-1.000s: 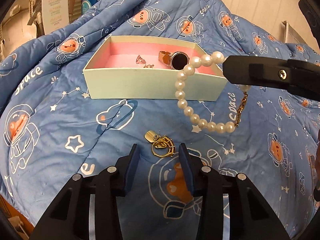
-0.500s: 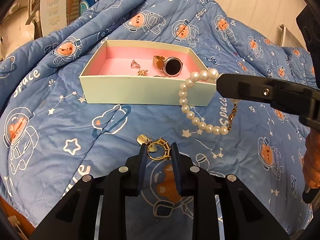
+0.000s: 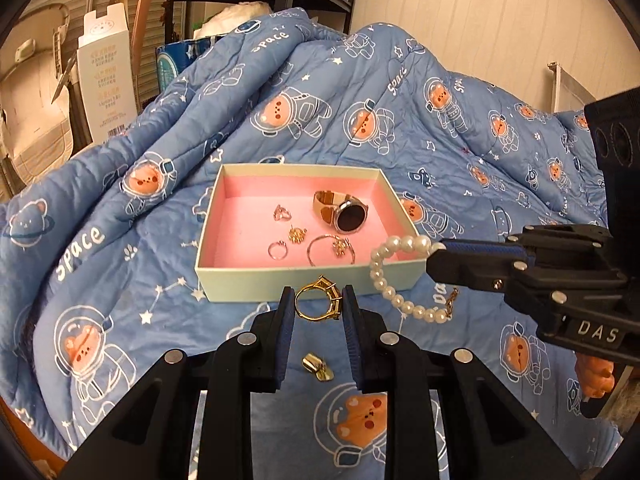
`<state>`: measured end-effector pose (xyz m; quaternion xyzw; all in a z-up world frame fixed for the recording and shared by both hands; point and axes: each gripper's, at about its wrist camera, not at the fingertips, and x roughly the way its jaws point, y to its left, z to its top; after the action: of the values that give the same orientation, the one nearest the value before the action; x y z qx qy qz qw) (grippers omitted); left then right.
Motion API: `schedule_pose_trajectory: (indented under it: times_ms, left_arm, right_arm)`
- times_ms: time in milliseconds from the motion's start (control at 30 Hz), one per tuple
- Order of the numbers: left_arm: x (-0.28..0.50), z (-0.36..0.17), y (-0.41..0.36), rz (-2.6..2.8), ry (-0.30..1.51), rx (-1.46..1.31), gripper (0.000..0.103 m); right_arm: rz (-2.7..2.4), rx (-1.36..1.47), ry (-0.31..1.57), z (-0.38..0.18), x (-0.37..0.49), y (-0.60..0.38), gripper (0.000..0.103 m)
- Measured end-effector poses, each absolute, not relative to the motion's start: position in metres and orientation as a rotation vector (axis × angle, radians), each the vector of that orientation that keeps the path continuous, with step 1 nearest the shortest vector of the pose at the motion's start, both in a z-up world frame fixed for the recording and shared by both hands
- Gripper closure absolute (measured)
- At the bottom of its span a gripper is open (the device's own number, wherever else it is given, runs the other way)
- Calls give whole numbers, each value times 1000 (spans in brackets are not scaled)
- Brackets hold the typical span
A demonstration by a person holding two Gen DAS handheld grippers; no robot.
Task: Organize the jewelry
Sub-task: 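Carry the pearl bracelet and gold ring over the box and open both grippers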
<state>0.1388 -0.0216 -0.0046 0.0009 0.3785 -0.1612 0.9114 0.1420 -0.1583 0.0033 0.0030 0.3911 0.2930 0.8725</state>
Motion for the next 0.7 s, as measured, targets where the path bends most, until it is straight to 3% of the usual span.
schedule_pose_trajectory:
  times_ms: [367, 700]
  left_arm:
    - [183, 15, -17, -318, 761, 30, 80]
    - [227, -1, -7, -336, 868, -29, 80]
  right_arm:
    - [590, -19, 771, 22, 167, -157, 93]
    - [585, 48, 821, 16, 201, -166, 93]
